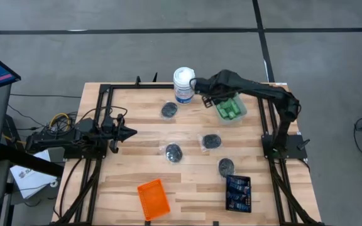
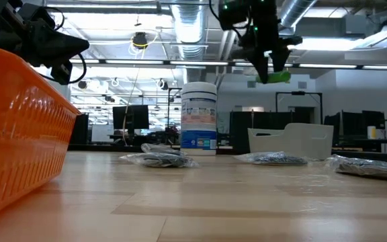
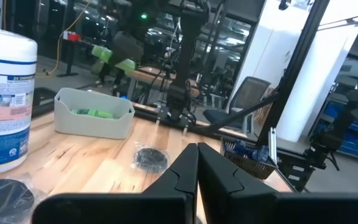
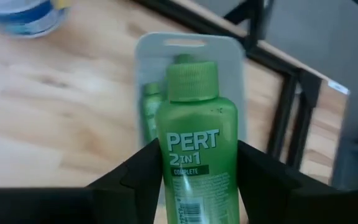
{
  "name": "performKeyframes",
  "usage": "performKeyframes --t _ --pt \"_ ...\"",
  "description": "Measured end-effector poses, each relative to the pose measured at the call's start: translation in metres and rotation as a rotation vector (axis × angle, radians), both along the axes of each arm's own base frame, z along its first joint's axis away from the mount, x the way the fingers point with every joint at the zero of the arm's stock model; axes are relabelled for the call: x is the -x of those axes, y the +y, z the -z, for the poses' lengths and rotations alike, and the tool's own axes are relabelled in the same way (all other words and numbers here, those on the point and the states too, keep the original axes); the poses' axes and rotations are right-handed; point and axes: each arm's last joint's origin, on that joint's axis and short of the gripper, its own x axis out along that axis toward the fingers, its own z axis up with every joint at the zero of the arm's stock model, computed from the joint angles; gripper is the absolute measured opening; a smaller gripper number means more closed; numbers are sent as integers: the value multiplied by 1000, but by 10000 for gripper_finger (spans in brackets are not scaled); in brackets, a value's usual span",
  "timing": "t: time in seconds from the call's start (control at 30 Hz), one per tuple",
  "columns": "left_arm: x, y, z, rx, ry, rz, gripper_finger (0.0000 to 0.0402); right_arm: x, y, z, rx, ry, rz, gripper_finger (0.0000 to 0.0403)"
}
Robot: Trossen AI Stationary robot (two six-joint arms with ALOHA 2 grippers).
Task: Pick & Place Travel size toiletries
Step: Put the green shampoo into the gray basket
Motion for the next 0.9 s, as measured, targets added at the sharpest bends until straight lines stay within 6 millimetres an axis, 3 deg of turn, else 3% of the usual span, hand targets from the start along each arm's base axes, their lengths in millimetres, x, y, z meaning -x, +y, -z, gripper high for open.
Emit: performKeyframes --t 0.2,0.43,0.63,0.73,0.9 --pt "0 0 0 0 0 1 1 14 -33 17 -15 60 65 178" --pt "0 0 0 0 0 0 1 40 -59 68 -100 159 173 173" --pt "0 0 0 0 0 0 1 46 -68 105 -133 95 168 179" --pt "0 0 0 0 0 0 1 48 -73 115 -135 69 172 179" --pt "0 0 0 0 0 1 1 51 -80 117 -124 53 170 180"
